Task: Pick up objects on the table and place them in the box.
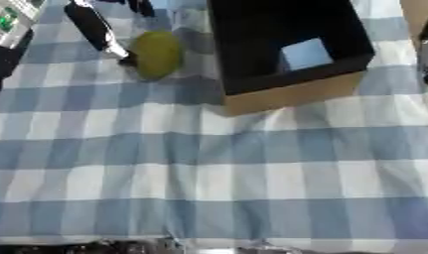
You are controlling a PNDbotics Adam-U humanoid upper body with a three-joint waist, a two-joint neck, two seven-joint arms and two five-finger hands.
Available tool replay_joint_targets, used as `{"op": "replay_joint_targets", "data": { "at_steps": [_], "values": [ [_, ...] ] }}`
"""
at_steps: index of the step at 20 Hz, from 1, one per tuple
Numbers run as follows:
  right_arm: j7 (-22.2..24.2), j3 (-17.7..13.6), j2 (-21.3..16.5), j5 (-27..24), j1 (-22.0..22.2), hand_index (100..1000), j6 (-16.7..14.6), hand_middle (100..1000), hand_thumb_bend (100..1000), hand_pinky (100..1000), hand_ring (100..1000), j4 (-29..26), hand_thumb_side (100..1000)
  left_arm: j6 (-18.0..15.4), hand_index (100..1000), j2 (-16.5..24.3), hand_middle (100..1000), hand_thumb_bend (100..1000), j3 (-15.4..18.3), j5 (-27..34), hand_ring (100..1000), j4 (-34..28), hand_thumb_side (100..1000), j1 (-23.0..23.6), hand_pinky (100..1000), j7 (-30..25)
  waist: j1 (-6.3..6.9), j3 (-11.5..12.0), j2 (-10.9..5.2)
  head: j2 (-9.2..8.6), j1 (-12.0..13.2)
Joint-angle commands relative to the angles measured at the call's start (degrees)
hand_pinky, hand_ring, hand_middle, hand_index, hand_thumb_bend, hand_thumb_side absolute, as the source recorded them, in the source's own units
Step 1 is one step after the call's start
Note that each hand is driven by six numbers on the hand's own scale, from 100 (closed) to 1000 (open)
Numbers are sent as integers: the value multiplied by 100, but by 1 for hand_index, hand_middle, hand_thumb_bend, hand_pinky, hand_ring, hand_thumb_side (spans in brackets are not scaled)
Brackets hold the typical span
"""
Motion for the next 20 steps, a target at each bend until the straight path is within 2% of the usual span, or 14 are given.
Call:
{"op": "replay_joint_targets", "data": {
  "at_steps": [1,6,10,12,15,18,19,20],
  "values": [
    [3,-67,-135,-28,-7,893,16,565,100,900,1000,-83,470,14,884,54,785,662,6,78,847,-23,496,-130,871,-83,14,-7,-216,30,12],
    [26,-48,-116,-53,-28,893,-7,563,100,900,1000,-83,470,35,890,-44,788,687,13,-214,847,184,502,-92,870,-52,22,-40,-214,30,35],
    [26,-50,-95,-60,-30,893,-19,562,100,901,1000,-83,470,3,871,-153,766,644,62,-636,824,483,517,-37,852,150,18,-73,-200,30,51],
    [31,-47,-85,-66,-33,893,-20,562,100,901,1000,-83,470,-11,838,-202,729,554,96,-792,793,588,525,-20,830,314,16,-79,-191,30,54],
    [40,-46,-74,-71,-32,893,-11,561,100,901,1000,-83,470,44,780,-255,671,366,129,-771,747,641,518,-4,788,546,13,-78,-183,30,59],
    [37,-54,-67,-73,-21,893,2,561,100,901,1000,-83,470,139,748,-263,642,207,126,-568,723,576,462,-6,765,613,11,-71,-189,30,63],
    [33,-56,-65,-74,-17,893,8,561,100,901,1000,-83,470,162,740,-254,639,141,114,-500,718,537,399,-8,762,596,10,-68,-194,30,62],
    [30,-58,-64,-75,-10,893,15,561,100,901,1000,-83,472,187,732,-239,633,100,105,-431,712,485,377,-11,758,574,10,-63,-199,30,60]
  ]
}}
